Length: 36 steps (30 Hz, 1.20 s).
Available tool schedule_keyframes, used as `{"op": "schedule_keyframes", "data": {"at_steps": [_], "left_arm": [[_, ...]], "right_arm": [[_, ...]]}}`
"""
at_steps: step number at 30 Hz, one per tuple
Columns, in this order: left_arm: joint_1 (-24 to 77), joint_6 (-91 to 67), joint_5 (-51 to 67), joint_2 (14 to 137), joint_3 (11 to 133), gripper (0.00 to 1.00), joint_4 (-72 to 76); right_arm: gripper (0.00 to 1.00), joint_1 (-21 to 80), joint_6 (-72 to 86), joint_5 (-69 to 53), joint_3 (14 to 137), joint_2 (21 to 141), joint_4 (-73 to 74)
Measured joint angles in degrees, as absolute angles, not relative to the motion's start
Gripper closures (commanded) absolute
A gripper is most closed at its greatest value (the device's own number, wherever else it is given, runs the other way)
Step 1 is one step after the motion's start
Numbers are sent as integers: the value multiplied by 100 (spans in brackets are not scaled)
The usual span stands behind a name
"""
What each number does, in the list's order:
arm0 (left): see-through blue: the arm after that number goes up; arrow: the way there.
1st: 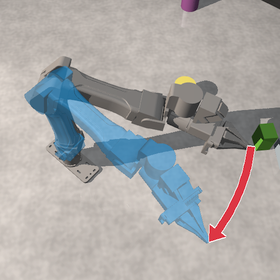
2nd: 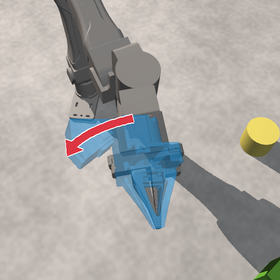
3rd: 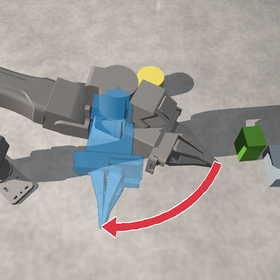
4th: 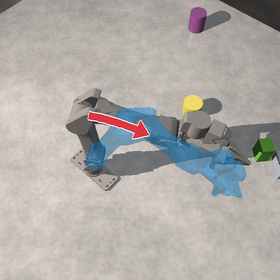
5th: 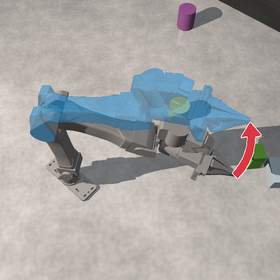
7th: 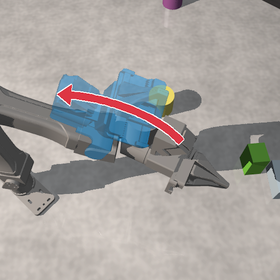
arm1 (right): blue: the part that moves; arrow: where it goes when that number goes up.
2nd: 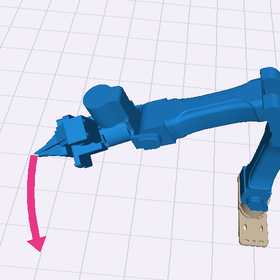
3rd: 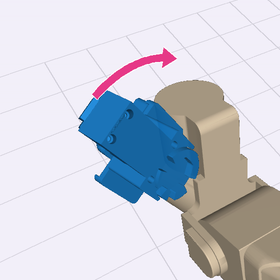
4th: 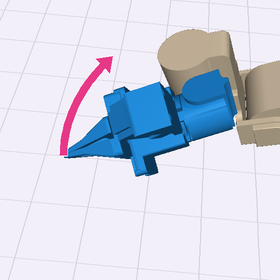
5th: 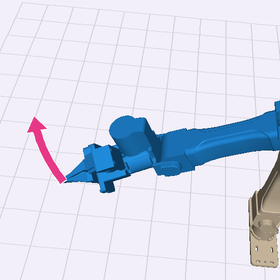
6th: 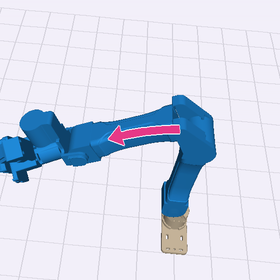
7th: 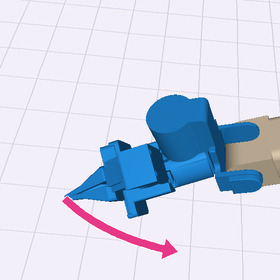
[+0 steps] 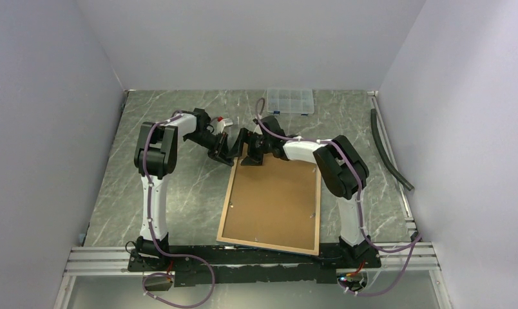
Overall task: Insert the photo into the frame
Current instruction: Install the photo frame at the center of the board.
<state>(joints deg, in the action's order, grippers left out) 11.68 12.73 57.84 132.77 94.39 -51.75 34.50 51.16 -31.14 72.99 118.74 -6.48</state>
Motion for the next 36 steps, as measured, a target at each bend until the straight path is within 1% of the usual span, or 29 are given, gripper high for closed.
{"op": "schedule_keyframes", "data": {"at_steps": [8,36], "left_arm": [[1168,1273,5784,13257,9408,86,-5135],[1166,1262,5804,13244,9369,87,-5094]], "right_arm": [[16,3553,4901,-2700,7498,11869,-252],[17,3575,4799,-2609,7518,11889,-309]]}}
